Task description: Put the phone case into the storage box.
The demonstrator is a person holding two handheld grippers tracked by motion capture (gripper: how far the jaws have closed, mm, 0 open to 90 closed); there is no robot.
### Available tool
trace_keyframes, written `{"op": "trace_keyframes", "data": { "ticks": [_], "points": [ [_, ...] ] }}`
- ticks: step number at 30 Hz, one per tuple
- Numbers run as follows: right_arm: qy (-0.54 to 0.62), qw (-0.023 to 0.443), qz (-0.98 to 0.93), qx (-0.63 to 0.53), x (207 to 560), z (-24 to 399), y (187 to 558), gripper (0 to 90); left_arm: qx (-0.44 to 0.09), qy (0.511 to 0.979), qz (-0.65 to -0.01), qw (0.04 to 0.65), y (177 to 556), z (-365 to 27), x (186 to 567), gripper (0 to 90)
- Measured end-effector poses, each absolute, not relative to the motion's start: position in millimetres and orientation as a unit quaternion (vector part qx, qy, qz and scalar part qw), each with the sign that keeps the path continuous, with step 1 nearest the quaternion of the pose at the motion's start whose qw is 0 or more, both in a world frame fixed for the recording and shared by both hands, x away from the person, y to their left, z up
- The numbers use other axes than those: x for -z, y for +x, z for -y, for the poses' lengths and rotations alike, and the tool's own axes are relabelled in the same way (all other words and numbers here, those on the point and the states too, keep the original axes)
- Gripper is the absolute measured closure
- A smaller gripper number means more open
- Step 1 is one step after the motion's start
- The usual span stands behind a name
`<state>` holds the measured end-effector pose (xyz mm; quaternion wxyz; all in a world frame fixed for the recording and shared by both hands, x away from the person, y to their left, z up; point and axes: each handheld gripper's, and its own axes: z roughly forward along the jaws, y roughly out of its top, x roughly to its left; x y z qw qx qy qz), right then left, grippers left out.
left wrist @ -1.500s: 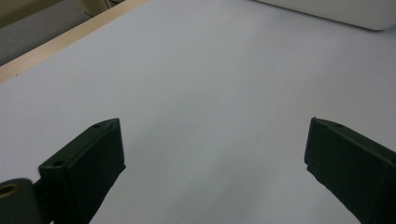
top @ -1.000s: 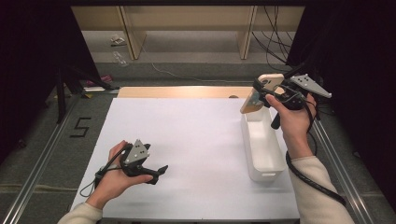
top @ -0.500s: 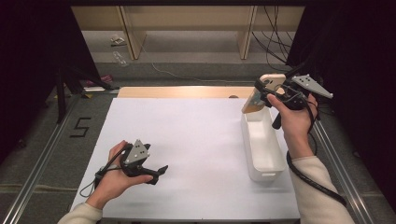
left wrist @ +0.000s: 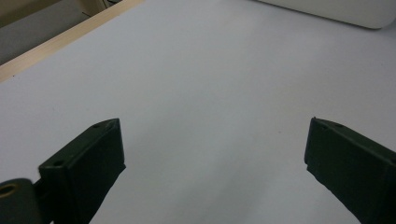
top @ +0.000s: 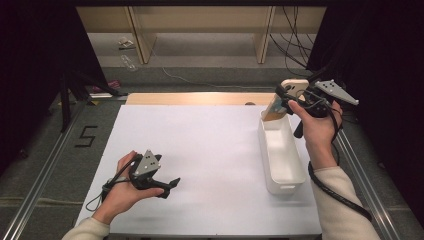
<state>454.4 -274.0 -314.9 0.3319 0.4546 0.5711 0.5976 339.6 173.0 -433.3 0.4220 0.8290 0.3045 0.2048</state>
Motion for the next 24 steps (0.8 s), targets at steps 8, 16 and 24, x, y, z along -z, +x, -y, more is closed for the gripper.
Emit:
{"op": "trace_keyframes", "data": {
  "ticks": [8, 16, 24],
  "points": [
    [0.458, 0.333, -0.572, -0.594, 317.1, 275.9, 456.5, 12.6, -0.204, 0.829, -0.305, 0.423, 339.6, -173.1, 433.3, 4.4],
    [0.460, 0.335, -0.576, -0.587, 319.3, 274.2, 458.3, 12.6, -0.204, 0.828, -0.306, 0.424, 339.6, -173.3, 433.6, 4.4],
    [0.464, 0.335, -0.576, -0.584, 320.4, 276.2, 459.7, 12.6, -0.204, 0.828, -0.305, 0.423, 339.5, -173.4, 433.4, 4.3]
  ]
}}
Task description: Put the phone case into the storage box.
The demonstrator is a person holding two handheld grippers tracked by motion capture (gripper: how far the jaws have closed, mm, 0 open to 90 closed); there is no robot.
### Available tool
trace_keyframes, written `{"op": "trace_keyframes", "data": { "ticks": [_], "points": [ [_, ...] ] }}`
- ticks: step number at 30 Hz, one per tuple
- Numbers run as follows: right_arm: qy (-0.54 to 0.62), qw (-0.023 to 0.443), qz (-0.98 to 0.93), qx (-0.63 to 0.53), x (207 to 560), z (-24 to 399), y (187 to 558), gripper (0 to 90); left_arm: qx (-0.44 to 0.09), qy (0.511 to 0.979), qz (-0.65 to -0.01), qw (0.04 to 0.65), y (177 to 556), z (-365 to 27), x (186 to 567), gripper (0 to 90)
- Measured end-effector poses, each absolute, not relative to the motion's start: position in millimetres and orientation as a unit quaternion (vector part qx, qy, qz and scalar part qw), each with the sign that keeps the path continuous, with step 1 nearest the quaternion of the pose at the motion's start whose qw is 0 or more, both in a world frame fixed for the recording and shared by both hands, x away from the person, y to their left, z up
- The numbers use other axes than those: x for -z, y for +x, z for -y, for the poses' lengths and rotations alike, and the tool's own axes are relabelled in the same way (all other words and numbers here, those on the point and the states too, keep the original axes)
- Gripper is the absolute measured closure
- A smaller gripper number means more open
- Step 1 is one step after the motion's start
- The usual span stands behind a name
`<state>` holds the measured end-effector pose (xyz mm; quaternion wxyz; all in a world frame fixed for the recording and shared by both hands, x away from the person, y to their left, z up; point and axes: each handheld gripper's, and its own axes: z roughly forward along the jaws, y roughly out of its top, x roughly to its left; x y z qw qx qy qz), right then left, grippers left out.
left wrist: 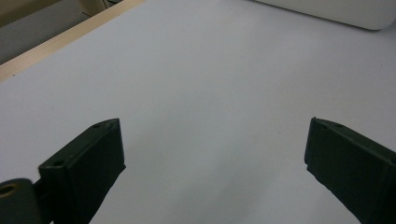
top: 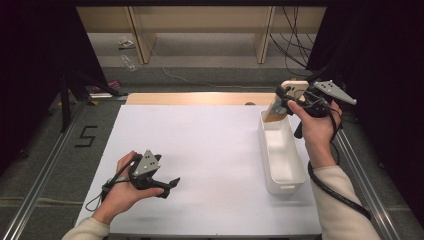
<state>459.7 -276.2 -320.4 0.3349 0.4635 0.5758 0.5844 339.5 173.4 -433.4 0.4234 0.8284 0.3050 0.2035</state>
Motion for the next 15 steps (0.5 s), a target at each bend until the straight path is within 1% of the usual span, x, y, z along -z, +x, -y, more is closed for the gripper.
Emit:
{"op": "trace_keyframes", "data": {
  "ticks": [15],
  "points": [
    [0.467, 0.337, -0.578, -0.578, 323.9, 278.4, 464.9, 12.6, -0.203, 0.829, -0.303, 0.424, 339.4, -173.1, 433.7, 4.3]
  ]
}}
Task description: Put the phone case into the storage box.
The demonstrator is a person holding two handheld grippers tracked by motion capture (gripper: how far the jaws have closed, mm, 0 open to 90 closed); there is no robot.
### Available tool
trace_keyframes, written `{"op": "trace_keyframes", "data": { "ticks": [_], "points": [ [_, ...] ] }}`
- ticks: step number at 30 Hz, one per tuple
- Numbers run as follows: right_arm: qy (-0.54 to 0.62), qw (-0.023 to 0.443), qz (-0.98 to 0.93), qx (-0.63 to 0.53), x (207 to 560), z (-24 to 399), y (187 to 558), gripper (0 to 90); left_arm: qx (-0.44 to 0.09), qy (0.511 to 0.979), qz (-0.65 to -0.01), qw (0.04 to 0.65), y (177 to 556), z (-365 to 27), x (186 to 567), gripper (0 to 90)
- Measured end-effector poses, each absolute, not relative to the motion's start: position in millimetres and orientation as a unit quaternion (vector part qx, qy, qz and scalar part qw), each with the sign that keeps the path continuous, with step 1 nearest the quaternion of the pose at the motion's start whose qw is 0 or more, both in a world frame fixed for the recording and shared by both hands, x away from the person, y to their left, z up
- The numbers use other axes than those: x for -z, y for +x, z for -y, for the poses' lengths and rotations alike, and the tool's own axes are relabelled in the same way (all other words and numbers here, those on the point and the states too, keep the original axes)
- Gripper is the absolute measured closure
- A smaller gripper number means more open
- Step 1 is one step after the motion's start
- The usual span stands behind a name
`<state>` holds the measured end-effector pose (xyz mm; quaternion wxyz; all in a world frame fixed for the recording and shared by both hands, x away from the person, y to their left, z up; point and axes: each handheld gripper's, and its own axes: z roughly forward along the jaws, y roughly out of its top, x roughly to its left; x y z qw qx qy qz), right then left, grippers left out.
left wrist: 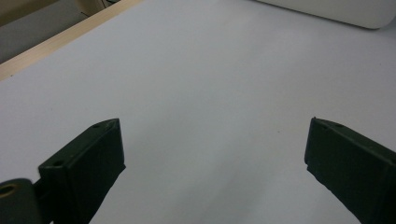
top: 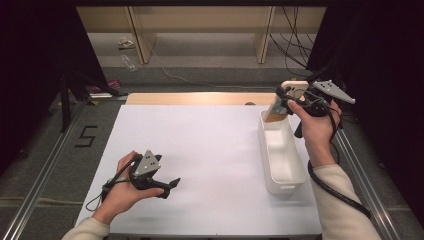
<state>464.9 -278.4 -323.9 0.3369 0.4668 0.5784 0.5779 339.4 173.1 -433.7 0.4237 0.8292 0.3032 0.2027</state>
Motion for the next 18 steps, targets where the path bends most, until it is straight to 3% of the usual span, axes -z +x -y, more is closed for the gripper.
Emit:
{"op": "trace_keyframes", "data": {
  "ticks": [18],
  "points": [
    [0.473, 0.337, -0.579, -0.572, 325.1, 280.4, 468.2, 12.6, -0.205, 0.828, -0.303, 0.424, 339.5, -174.3, 432.8, 4.2]
  ]
}}
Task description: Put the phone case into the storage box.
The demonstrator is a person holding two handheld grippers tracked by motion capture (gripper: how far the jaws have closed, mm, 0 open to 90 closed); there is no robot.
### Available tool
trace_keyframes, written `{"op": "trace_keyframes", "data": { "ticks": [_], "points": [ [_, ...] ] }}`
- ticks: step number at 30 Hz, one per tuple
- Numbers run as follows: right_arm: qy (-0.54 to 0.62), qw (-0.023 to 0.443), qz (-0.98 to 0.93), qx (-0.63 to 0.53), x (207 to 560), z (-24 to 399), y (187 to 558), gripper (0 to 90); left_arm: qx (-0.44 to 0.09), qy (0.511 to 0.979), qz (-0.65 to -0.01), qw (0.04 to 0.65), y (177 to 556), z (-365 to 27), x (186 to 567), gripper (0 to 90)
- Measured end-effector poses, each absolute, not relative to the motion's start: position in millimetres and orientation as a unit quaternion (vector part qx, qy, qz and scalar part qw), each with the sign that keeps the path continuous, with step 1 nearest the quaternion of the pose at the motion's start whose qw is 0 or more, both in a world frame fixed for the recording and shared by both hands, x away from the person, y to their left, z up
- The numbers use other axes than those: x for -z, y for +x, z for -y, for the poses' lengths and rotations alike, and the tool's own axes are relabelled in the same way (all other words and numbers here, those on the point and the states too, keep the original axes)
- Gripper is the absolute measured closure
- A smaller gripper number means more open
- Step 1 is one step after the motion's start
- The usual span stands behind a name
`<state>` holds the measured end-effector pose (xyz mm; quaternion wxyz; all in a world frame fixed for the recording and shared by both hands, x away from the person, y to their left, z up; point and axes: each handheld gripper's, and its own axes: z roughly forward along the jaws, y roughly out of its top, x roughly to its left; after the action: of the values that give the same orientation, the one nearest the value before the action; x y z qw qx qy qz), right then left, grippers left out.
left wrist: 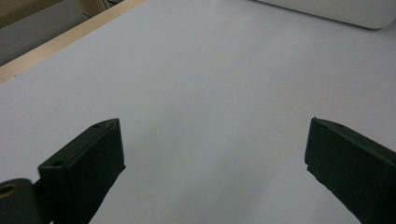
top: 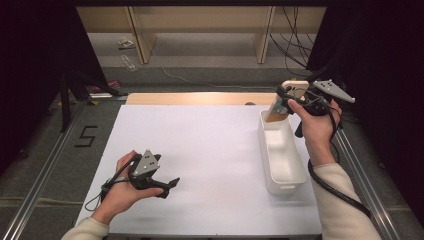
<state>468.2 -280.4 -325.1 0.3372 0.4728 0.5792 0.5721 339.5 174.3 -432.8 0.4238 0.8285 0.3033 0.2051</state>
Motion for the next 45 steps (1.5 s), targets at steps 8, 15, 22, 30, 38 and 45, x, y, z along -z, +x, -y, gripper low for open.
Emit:
{"op": "trace_keyframes", "data": {
  "ticks": [8, 15, 22, 30, 38, 45],
  "points": [
    [0.478, 0.338, -0.582, -0.565, 329.1, 281.1, 470.8, 12.6, -0.204, 0.830, -0.302, 0.423, 339.4, -174.1, 432.9, 4.1],
    [0.479, 0.338, -0.586, -0.559, 330.8, 278.7, 473.2, 12.6, -0.204, 0.830, -0.302, 0.422, 339.3, -173.9, 432.9, 4.1],
    [0.479, 0.340, -0.588, -0.556, 329.4, 276.8, 475.8, 12.6, -0.203, 0.830, -0.302, 0.422, 339.2, -173.6, 433.0, 4.1],
    [0.481, 0.341, -0.591, -0.551, 329.8, 275.9, 478.8, 12.6, -0.204, 0.831, -0.301, 0.422, 339.2, -173.6, 432.7, 4.1],
    [0.482, 0.343, -0.592, -0.547, 328.8, 276.0, 481.4, 12.6, -0.204, 0.830, -0.301, 0.423, 339.2, -173.7, 432.7, 4.1],
    [0.483, 0.344, -0.593, -0.545, 329.0, 275.5, 483.9, 12.7, -0.204, 0.831, -0.301, 0.421, 339.3, -173.6, 432.8, 4.1]
  ]
}}
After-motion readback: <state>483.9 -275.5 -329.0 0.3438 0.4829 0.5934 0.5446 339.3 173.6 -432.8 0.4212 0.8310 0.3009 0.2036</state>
